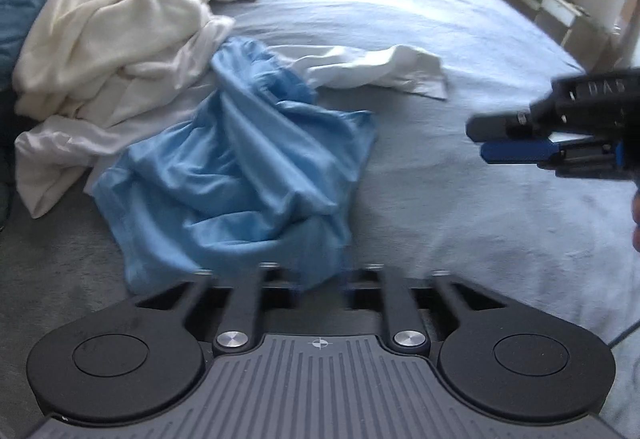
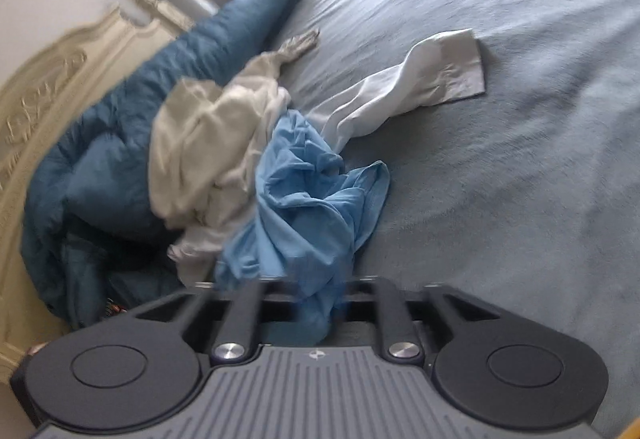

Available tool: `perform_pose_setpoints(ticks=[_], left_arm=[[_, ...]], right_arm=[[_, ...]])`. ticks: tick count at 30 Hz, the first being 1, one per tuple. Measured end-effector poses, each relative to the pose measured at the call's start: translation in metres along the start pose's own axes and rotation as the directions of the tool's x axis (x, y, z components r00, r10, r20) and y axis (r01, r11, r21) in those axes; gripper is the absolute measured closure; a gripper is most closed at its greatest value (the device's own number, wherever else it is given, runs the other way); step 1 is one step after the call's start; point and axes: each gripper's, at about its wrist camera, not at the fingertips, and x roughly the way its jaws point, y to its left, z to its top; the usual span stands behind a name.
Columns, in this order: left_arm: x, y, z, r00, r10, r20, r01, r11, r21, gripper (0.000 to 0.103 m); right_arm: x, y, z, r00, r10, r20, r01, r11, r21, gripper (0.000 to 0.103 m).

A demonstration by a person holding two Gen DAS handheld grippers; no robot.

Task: Fold clothes

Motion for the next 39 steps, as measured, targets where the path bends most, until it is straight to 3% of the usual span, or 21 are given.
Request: perform_pose_setpoints(ticks=[2, 4, 7, 11, 14, 16, 17, 19, 21, 28, 39], left_arm=[[0.008, 0.010, 0.006, 1.000, 0.010, 0.004, -0.010, 1.000, -0.027, 0.046], [0.017, 0.018, 0.014, 1.000, 0.004, 0.007, -0.003, 0.999, -0.053, 0.032], [0.039, 0.022, 0.029, 0.999, -0.033, -0.030, 0.031, 0.996, -0.079, 0.023], [0.065, 0.020, 0.041, 0.997, -0.058, -0.043, 0.053, 0.992, -0.111, 0.020], [0.080, 0.021, 0.040, 0.999, -0.008, -0.035, 0.003, 0.993, -0.120, 0.037], [0.090, 0.025, 0.038, 0.998, 0.000, -0.070, -0.009, 0.990, -0.140, 0.066], [0.093, 0.028, 0.036, 0.997, 0.004, -0.081, -0.016, 0.988, -0.152, 0.072], [0.092, 0.030, 0.032, 0.997, 0.009, -0.078, -0.022, 0.986, -0.163, 0.086], [0.085, 0.030, 0.028, 0.998, 0.002, -0.059, -0.011, 0.987, -0.161, 0.094], [0.046, 0.009, 0.019, 0.996, -0.082, 0.023, 0.084, 0.993, -0.078, 0.097], [0.004, -0.019, 0.002, 0.980, -0.193, 0.049, 0.195, 0.979, -0.055, 0.097]], right_arm=[[0.022, 0.006, 0.009, 1.000, 0.007, -0.010, -0.007, 0.998, -0.057, 0.059], [0.049, 0.015, 0.022, 1.000, 0.012, -0.025, -0.015, 0.993, -0.115, 0.045], [0.093, 0.031, 0.046, 0.999, 0.030, -0.043, -0.036, 0.987, -0.158, 0.029], [0.162, 0.052, 0.080, 0.992, 0.050, -0.117, -0.070, 0.982, -0.177, 0.020], [0.212, 0.059, 0.092, 0.980, 0.015, -0.196, -0.052, 0.981, -0.188, 0.018], [0.239, 0.060, 0.091, 0.968, -0.015, -0.249, -0.041, 0.975, -0.217, 0.024], [0.248, 0.058, 0.088, 0.962, -0.041, -0.269, -0.021, 0.975, -0.223, 0.032], [0.258, 0.056, 0.081, 0.954, -0.069, -0.292, -0.004, 0.970, -0.242, 0.068], [0.253, 0.055, 0.075, 0.959, -0.081, -0.272, 0.007, 0.965, -0.264, 0.087], [0.206, 0.043, 0.074, 0.975, 0.007, -0.223, -0.048, 0.982, -0.183, 0.092], [0.145, 0.046, 0.065, 0.973, 0.093, -0.212, -0.127, 0.979, -0.157, 0.093]])
